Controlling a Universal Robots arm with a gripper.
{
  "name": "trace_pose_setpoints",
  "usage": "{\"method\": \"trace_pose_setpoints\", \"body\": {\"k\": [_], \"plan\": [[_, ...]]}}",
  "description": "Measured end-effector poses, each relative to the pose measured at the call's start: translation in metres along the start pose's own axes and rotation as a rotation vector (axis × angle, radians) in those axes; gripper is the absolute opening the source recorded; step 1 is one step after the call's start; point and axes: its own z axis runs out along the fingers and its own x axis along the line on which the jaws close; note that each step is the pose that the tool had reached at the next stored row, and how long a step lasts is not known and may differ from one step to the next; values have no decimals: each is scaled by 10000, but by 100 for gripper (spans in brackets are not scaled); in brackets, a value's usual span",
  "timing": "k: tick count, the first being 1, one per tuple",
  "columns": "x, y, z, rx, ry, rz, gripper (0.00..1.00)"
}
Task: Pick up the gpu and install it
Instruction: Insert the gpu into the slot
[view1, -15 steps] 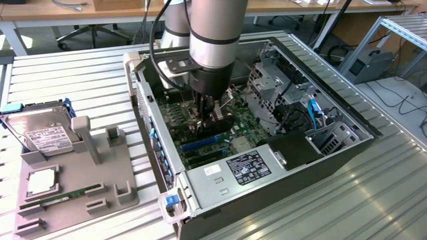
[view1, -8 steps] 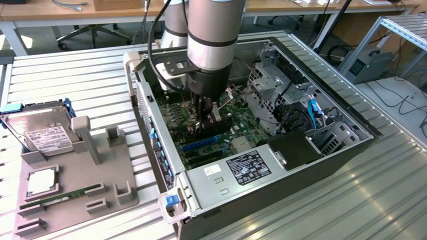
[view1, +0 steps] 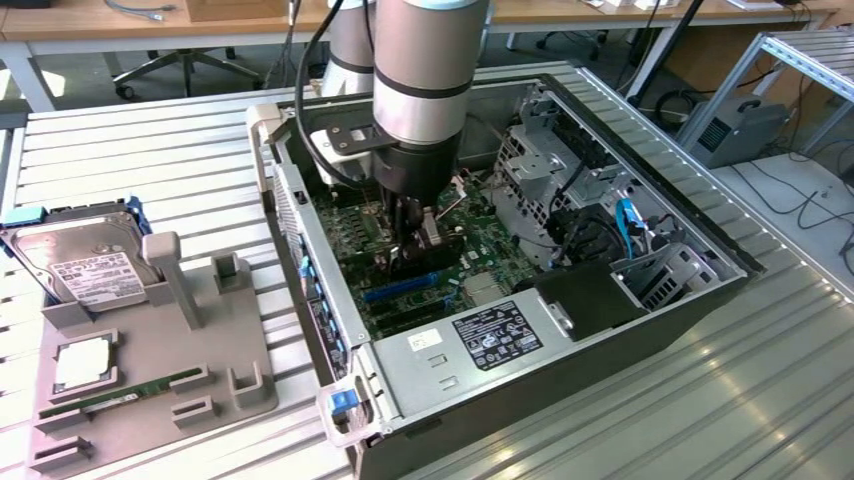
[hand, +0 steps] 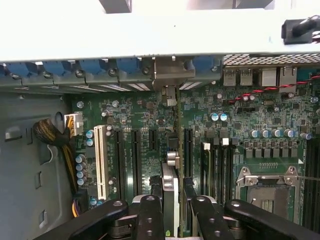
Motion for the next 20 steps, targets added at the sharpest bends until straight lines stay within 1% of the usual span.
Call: {"method": "trace_pose_setpoints", "body": {"k": [9, 18, 20], "plan": [[-1, 1, 38, -1, 1, 0, 27], [-3, 5, 101, -1, 1, 0, 27], [-3, 30, 123, -1, 1, 0, 27]]}}
